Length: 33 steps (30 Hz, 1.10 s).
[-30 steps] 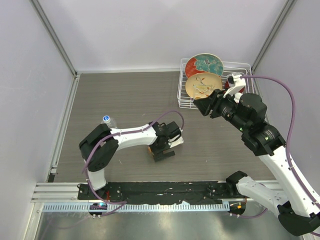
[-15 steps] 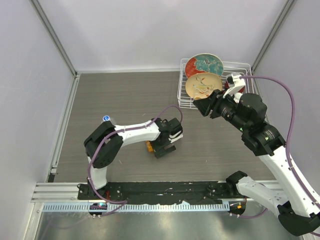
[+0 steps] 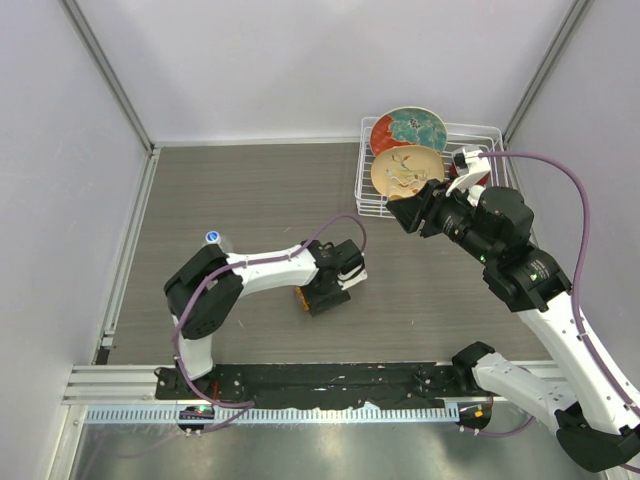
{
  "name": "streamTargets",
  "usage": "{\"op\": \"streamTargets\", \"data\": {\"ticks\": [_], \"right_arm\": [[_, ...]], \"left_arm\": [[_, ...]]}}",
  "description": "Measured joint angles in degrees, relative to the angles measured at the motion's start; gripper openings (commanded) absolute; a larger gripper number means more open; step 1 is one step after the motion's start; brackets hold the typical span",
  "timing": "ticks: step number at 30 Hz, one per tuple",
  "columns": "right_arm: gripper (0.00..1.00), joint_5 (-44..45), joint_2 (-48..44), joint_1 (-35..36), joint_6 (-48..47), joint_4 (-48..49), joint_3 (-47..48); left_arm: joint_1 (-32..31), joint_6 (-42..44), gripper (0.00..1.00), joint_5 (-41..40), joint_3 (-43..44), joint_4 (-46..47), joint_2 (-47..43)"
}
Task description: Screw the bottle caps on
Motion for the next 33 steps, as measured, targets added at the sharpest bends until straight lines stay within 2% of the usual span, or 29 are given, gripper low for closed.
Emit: {"op": "streamTargets", "data": {"ticks": [4, 16, 18, 20, 21, 23, 28, 31, 33], "right_arm": [[0.2, 0.0, -0.1, 0.0, 0.0, 0.0, 0.0], [0.2, 0.6, -0.5, 0.0, -0.5, -0.9, 0.0], [0.19, 0.9, -0.2, 0.0, -0.8, -1.0, 0.1], [0.19, 1.3, 0.5, 0.0, -1.2, -1.2, 0.6], [0.19, 1.3, 0.9, 0.0, -1.3, -1.4, 1.0], [0.19, 1.4, 1.7, 0.0, -1.6, -1.4, 2.0], [0.19, 1.2, 2.2, 0.0, -1.9, -0.9, 3.3], [0.19, 0.0, 2.4, 0.0, -2.0, -0.5, 4.1], [0.18, -1.7, 2.6, 0.0, -2.3, 0.0, 4.5]], "left_arm": [[-0.1, 0.6, 0.62, 0.5, 0.0, 0.1, 0.0], [1.4, 3.5, 0.58, -0.9, -0.6, -0.2, -1.9], [2.6, 4.2, 0.49, -1.2, -0.6, -0.5, -4.4], [4.3, 5.1, 0.44, -0.9, -0.7, -0.4, -10.3], [4.7, 5.4, 0.35, -0.8, -0.7, -0.3, -13.1], [5.8, 6.5, 0.28, -0.6, -0.7, 0.5, -21.0], [6.1, 7.8, 0.21, 1.7, 0.2, 2.0, -34.6], [6.2, 8.6, 0.15, 6.6, -4.3, 5.5, -41.5], [6.1, 9.2, 0.07, 10.6, -9.2, 9.0, -46.7]]}}
